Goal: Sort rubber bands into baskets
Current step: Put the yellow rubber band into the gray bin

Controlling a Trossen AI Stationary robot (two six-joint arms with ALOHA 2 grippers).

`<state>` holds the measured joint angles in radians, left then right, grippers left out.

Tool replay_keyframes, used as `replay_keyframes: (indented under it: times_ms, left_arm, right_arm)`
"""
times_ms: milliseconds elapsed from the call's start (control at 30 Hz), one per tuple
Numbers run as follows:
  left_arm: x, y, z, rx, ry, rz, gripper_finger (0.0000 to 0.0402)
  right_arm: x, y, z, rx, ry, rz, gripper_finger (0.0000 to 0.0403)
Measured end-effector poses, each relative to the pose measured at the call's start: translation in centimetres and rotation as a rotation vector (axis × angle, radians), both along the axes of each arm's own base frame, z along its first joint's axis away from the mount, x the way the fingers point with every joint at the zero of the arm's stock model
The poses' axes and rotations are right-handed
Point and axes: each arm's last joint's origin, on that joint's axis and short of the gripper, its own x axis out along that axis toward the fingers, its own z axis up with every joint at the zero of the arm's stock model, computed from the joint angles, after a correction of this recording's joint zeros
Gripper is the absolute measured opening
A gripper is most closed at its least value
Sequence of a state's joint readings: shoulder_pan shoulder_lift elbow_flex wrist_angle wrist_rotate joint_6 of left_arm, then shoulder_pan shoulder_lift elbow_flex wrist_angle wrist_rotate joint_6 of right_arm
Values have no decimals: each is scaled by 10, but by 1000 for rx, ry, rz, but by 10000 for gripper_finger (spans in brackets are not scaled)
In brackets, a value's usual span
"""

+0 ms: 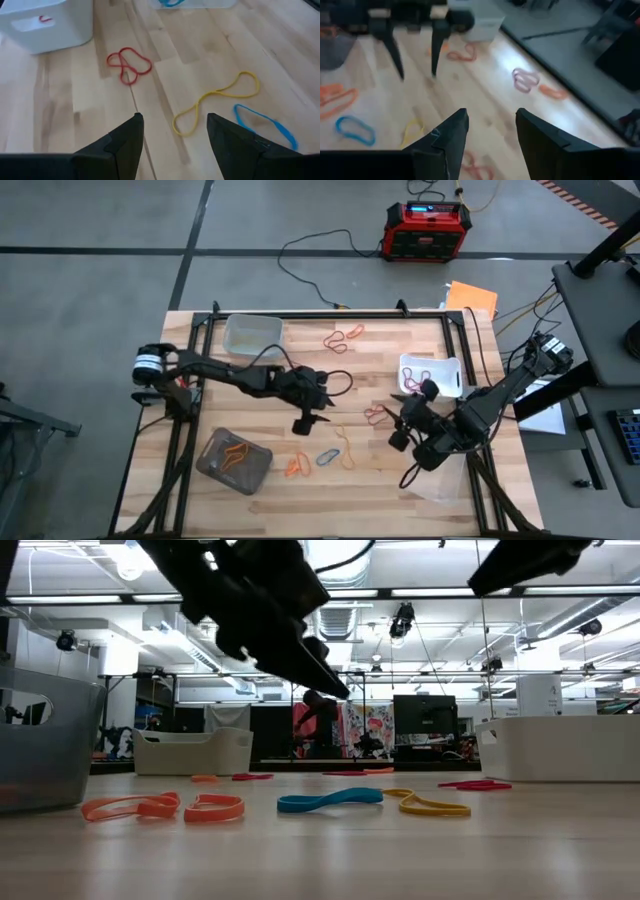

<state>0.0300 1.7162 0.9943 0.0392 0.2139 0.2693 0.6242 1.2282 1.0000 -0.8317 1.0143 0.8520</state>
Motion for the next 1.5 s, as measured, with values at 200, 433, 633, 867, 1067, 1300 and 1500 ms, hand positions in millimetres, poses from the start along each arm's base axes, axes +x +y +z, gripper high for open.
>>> replay_keyframes:
  times_ms: [200, 433, 633, 867, 1067, 1300, 1500]
  left_arm:
    - [17, -1, -30, -21, -28, -56, 201]
    - [25, -2, -67, -24, 49, -149, 201]
    - [36, -3, -87, -53, 82, -184, 201]
    - [49, -2, -96, -53, 77, -182, 199]
    - [52, -1, -110, -33, 101, -162, 145]
    - [49, 0, -110, 1, 102, -171, 11]
    - [46, 2, -91, -1, 74, -197, 1]
  right_arm:
    - [2, -2, 2, -40, -11, -10, 166]
    - [3, -1, 2, -30, -26, -6, 167]
    - [4, -1, 2, -25, -33, -5, 167]
    - [5, 0, 2, -21, -39, -5, 167]
    - [5, 0, 2, -22, -38, -4, 167]
    - [5, 0, 2, -24, -37, -4, 167]
    - [4, 0, 1, -23, -36, -5, 167]
